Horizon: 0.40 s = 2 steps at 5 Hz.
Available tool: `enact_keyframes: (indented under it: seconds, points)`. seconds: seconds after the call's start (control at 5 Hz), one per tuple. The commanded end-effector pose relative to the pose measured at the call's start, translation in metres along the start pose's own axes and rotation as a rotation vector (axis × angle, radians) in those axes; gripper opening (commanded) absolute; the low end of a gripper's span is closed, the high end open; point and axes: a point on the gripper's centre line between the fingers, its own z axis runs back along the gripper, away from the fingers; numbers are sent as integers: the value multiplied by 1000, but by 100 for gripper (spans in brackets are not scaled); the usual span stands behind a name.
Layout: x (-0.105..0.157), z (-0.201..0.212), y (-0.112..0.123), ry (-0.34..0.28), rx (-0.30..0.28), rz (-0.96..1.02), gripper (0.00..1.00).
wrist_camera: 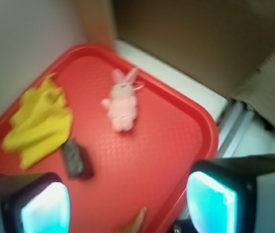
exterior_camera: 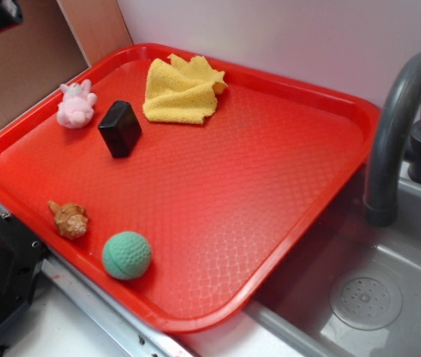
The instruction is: Grab the pink bunny.
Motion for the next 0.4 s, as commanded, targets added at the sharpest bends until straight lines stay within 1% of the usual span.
enact_keyframes:
  seconds: [0.0,0.2]
  points:
    - [41,-48,5,-122,62,182,100]
    - [46,-74,4,-129,64,185,100]
